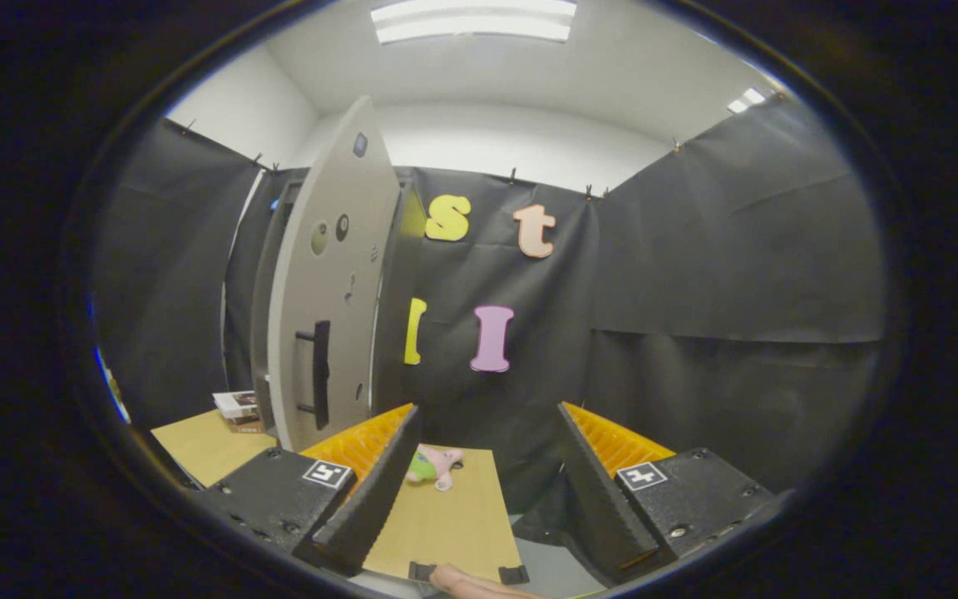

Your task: Open the shoe cabinet door, grab the shoes and put them into the shoe cabinet, then close the shoe cabinet door.

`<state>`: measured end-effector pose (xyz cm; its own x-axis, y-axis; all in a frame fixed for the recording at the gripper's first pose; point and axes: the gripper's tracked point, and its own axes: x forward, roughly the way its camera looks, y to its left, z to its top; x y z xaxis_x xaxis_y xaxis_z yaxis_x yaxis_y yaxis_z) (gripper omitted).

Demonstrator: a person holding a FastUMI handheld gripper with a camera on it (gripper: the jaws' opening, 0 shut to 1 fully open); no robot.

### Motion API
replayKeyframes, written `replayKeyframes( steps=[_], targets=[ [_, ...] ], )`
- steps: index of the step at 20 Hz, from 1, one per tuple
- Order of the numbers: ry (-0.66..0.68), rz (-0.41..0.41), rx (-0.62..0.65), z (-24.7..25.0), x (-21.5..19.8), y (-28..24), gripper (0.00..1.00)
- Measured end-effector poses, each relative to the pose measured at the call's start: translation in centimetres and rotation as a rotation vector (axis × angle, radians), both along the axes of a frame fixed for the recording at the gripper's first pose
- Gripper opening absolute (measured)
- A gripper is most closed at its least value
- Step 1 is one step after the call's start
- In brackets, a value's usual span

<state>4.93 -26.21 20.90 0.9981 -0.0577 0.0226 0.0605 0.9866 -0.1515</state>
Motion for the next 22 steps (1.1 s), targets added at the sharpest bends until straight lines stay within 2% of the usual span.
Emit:
replayKeyframes(
  steps=[1,5,12,16,18,22],
  targets=[
    [0.012,-0.006,0.006,-0.5,1.3,0.3,1.00],
    [0.027,0.074,-0.025,-2.0,4.8,3.4,1.00],
    [0.081,0.144,-0.069,-5.0,8.5,9.4,1.00],
    [0.106,0.250,-0.022,-6.2,8.9,14.1,1.00],
    [0.079,0.247,-0.021,-5.8,8.8,14.9,0.92],
    [0.086,0.288,0.005,-6.3,7.9,19.1,0.92]
  ],
)
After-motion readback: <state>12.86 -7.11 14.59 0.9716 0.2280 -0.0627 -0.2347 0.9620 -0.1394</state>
